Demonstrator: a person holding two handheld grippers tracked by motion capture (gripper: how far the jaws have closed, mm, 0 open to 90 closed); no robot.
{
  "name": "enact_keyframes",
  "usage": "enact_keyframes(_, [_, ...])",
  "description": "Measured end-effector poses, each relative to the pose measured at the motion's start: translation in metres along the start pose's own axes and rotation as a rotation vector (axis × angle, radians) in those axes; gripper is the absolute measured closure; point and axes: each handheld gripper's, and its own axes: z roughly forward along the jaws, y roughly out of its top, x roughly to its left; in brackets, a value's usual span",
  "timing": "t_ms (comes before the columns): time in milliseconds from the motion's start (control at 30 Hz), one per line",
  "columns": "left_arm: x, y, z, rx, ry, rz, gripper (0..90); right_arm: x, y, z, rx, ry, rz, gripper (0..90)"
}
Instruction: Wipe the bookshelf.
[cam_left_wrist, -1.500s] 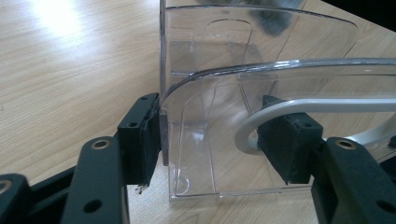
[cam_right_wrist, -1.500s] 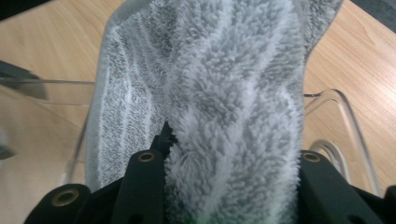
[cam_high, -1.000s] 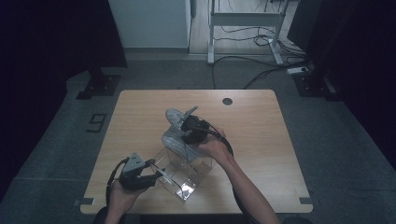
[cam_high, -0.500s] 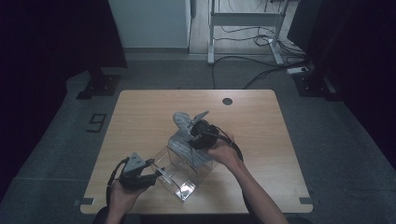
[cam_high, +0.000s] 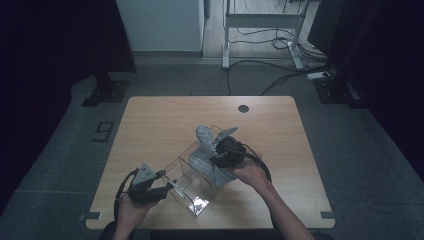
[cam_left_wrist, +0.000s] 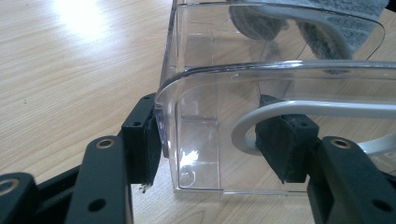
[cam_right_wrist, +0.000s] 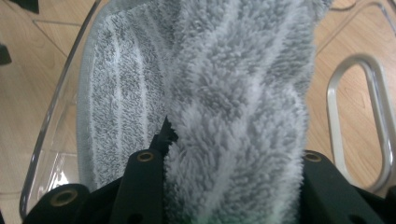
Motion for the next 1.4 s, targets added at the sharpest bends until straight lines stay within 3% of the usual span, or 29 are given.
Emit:
enact_keyframes(300, [0.000,0.000,0.000,-0.001,-0.003,0.004,42.8,-0.002,-0.027,-0.002,0.001,0.014,0.035,59.4])
enact_keyframes(900, [0.001,0.000,0.002,-0.009,-0.009,0.001,42.7,-0.002,-0.054,0.004,0.007,0.019,0.056,60.4])
enact_keyframes(1400, [0.000,0.002,0.008,-0.024,-0.016,-0.014,41.9,-0.010,-0.070,0.023,0.047,-0.007,0.075,60.7])
